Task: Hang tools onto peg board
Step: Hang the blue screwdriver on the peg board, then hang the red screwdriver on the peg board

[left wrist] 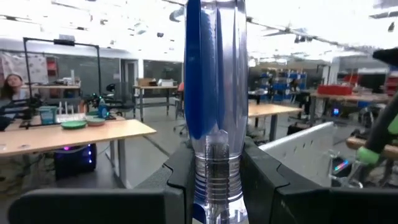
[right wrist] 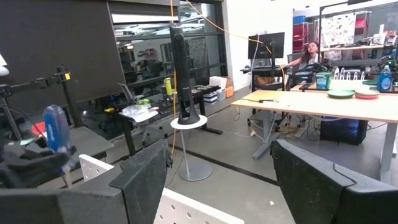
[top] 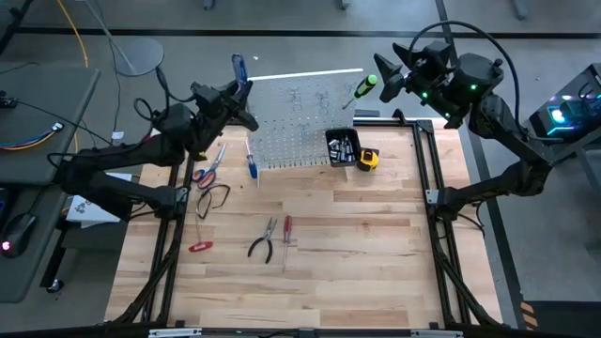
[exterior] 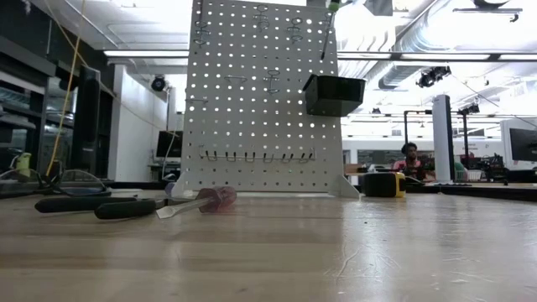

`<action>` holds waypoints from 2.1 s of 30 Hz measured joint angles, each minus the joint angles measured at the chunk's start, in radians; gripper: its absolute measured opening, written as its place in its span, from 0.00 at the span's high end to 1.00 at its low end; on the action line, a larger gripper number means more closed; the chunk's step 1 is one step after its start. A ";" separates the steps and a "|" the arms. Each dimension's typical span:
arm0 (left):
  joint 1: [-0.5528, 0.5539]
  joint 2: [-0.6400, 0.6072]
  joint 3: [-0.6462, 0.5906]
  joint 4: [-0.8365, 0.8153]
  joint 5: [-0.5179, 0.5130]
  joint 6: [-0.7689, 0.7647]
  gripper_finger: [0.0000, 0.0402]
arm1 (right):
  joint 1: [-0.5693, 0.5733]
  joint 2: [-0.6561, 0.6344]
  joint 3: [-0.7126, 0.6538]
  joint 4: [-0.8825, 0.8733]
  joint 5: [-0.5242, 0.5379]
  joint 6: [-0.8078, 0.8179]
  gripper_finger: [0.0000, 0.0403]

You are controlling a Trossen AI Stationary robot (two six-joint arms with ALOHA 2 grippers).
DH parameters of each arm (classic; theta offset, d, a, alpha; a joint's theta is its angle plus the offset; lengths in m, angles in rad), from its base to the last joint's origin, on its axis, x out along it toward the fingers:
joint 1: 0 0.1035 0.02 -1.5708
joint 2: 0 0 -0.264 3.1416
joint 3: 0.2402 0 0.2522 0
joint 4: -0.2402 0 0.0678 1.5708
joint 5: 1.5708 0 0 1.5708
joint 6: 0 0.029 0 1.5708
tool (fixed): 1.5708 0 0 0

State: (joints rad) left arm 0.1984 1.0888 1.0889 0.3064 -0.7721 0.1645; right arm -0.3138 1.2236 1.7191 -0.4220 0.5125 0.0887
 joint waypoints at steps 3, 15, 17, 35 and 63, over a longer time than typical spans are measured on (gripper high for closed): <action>0.008 -0.005 -0.022 0.058 0.001 0.000 0.81 | 0.000 0.000 0.000 0.000 0.000 0.000 0.32; 0.012 0.026 -0.030 -0.028 0.002 -0.022 0.76 | 0.000 0.000 0.000 0.000 -0.006 -0.003 0.32; 0.012 0.041 -0.030 -0.029 0.002 -0.023 0.69 | 0.000 0.000 0.000 0.000 -0.006 -0.003 0.32; 0.003 -0.007 -0.030 -0.017 -0.019 -0.030 0.54 | 0.000 0.000 0.000 -0.001 -0.013 -0.003 0.32; -0.329 0.093 -0.029 -0.959 0.436 -1.030 0.54 | 0.000 0.000 0.000 -0.011 -0.012 -0.015 0.32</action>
State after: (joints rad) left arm -0.1310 1.1820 1.0595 -0.6524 -0.3363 -0.8654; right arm -0.3134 1.2237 1.7191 -0.4331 0.5003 0.0734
